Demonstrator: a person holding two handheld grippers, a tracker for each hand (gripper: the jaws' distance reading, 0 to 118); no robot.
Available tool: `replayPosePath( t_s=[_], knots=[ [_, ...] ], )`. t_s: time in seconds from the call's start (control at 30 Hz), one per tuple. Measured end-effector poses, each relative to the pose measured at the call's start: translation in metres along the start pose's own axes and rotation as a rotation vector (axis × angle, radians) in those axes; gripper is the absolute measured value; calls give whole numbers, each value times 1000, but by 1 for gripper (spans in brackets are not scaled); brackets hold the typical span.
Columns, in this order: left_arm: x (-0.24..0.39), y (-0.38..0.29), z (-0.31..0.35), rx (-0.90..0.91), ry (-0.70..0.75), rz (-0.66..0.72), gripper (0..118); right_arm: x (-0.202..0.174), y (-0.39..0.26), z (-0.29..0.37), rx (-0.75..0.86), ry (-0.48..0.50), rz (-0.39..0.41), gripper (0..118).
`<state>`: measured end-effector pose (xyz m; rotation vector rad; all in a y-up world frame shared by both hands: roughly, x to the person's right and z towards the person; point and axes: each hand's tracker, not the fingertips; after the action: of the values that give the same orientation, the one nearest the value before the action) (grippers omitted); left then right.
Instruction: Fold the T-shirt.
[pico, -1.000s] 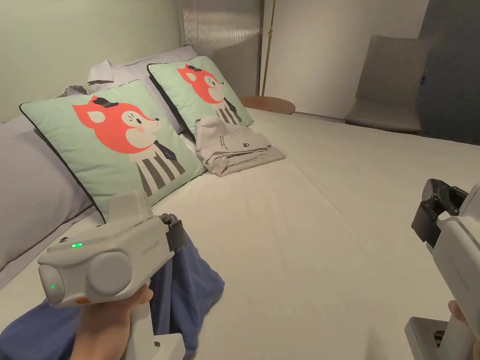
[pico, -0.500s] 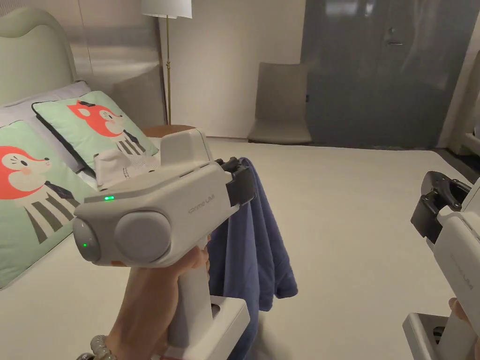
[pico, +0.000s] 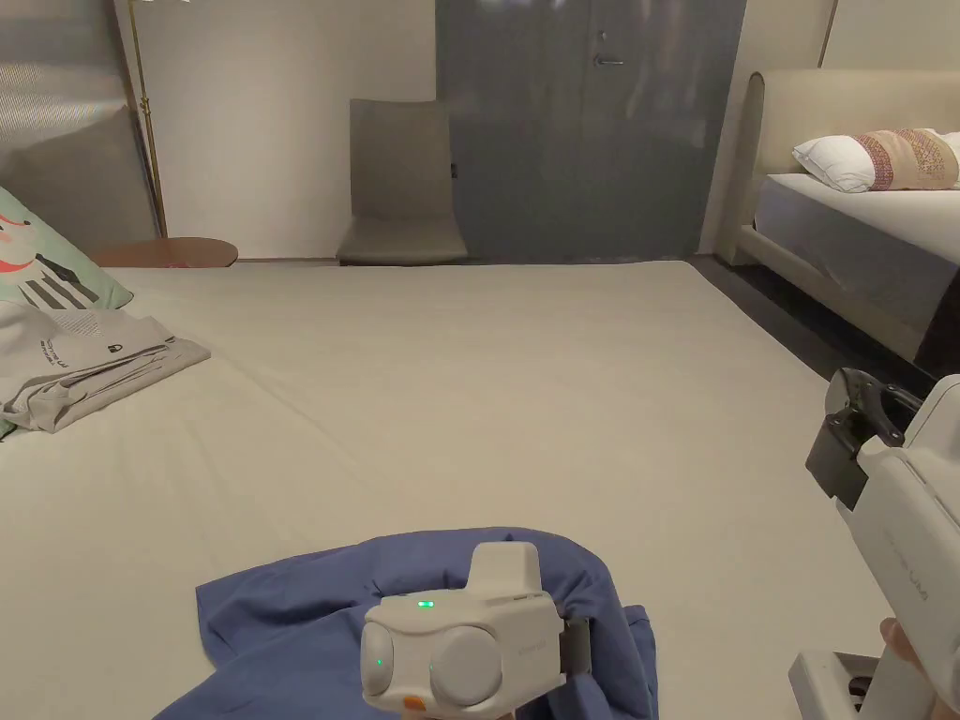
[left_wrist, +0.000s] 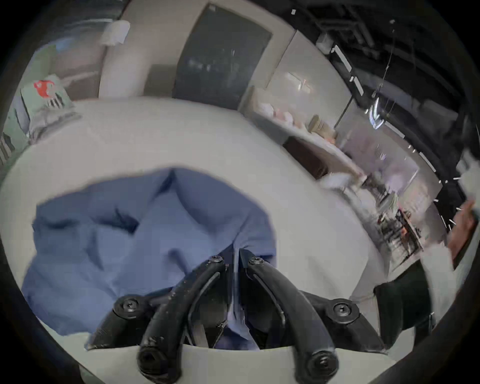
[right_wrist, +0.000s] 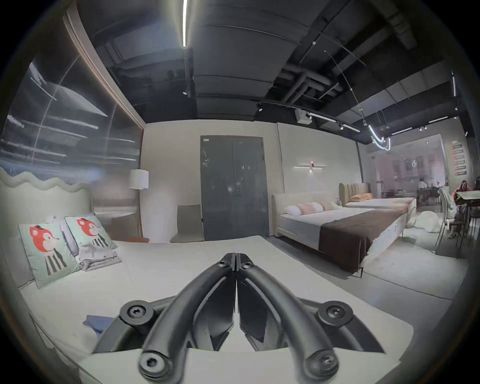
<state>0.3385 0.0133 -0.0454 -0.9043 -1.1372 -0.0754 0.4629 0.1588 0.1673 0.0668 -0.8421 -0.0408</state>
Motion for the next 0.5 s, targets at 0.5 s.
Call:
replayPosePath(
  t_s=[0.5],
  knots=[
    [-17, -24, -8, -19, 31, -38, 23, -10, -11, -2, -22, 31, 7, 1]
  ],
)
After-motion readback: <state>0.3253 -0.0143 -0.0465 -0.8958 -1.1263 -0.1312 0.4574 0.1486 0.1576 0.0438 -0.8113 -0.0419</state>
